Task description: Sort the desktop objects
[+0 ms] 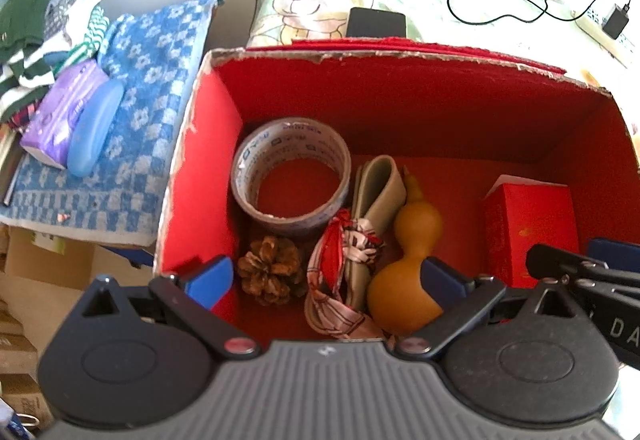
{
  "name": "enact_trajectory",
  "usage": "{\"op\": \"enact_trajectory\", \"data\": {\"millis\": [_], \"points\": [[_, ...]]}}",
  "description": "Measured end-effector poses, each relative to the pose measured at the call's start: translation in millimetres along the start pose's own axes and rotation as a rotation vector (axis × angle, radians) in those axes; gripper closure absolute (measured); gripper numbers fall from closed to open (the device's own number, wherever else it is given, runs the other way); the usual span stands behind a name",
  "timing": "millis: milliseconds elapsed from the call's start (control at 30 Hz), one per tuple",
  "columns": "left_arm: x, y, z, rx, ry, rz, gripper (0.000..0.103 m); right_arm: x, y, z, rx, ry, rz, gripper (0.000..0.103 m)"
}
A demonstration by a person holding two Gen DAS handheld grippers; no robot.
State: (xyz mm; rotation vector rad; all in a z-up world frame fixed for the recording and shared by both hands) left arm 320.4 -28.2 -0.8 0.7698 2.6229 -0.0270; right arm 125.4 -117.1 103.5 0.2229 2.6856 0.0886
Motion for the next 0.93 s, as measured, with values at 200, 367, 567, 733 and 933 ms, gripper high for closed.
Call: {"op": "enact_trajectory", "data": {"millis": [200,367,567,733,933], "points": [[-2.3,-0.1,-2.0,0.017,-0.016,0.010,0.003,0.9,-1.8,0.3,-0.007,0.001,0.014,0.042],[-1.0,0.1,-2.1,0.011,-0.017,0.009,0.003,2.0,-2.4,0.1,-0.009,0.002,0.018,0.042],[-0.9,0.8,-3.7,0.010,-0.026,0.015,0.003,2.3,-1.4,-1.1,-0.009,-0.005,0.014,0.042],[0.7,-2.8,-5.1,0.010,-0.024,0.038,0.005,3.2,-2.8,-1.7,-0.007,-0.005,0.022,0.042],[1.8,-5.2,-5.3,0.012,-0.017,0.042,0.006,4.3,-4.6,-3.4,-0.007,-0.009,0.033,0.042]]}}
Point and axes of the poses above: each gripper's, at about its wrist camera, not at the fingertips, and z roughly the way its jaws point, y to its left, x to its underside, the point moved 5 cm from there along z, roughly the way its jaws point, and after that the axes turned 3 degrees about x, right-handed, at the moved point
